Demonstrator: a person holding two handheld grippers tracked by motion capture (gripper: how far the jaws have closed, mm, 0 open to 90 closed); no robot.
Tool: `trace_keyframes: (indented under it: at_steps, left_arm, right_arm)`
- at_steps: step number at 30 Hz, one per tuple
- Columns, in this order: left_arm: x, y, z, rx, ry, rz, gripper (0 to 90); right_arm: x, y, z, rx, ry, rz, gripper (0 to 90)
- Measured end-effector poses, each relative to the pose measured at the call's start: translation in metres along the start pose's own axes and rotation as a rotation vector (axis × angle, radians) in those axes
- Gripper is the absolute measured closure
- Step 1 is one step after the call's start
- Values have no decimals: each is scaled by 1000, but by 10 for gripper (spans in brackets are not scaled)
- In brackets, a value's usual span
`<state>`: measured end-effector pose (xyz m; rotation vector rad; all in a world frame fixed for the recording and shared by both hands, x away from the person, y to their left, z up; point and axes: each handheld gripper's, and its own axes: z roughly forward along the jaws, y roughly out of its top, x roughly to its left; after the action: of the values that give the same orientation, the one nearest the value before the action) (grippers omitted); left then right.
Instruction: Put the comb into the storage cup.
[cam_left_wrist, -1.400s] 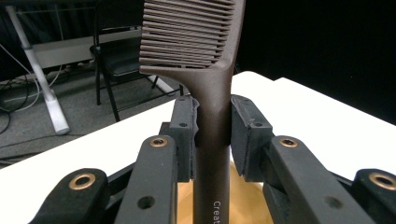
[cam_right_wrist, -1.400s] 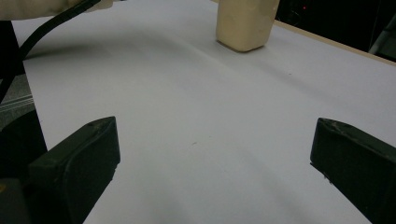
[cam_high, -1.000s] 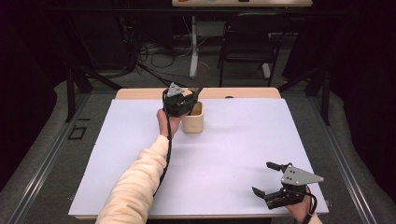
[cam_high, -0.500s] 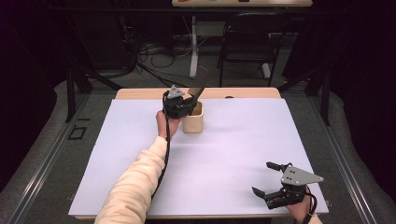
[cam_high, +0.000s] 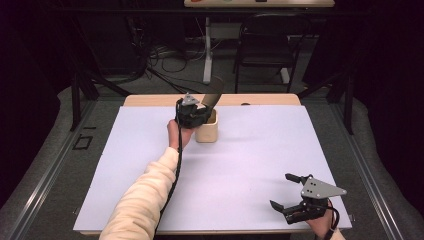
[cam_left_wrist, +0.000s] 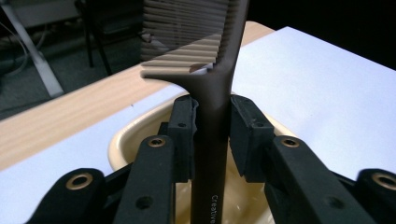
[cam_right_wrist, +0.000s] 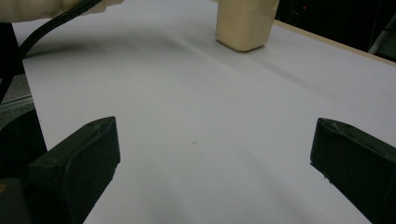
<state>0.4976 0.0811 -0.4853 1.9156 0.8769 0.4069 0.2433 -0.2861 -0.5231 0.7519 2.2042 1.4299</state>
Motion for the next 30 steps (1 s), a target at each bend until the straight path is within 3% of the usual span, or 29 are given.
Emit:
trace_keyframes:
  at_steps: [1, 4, 11, 14, 20, 25, 30]
  left_arm:
    - [0, 0, -2, 2, -15, -10, 604]
    - [-3, 3, -8, -14, -6, -21, 457]
    - [-11, 9, -18, 25, -10, 23, 284]
    - [-15, 10, -22, 44, -12, 47, 166]
    - [-24, 9, -35, 65, 23, 101, 78]
    - [-28, 6, -44, 91, 33, 117, 0]
    - [-30, 0, -54, 107, 35, 133, 0]
  right_arm:
    - [0, 0, 0, 0, 0, 1, 10]
    - [0, 0, 0, 1, 0, -1, 10]
    - [0, 0, 0, 2, -1, 0, 10]
    - [0, 0, 0, 3, 0, 0, 10]
    - [0, 0, 0, 3, 1, 0, 10]
    - [1, 0, 1, 5, 2, -1, 10]
    - [0, 0, 1, 6, 6, 2, 10]
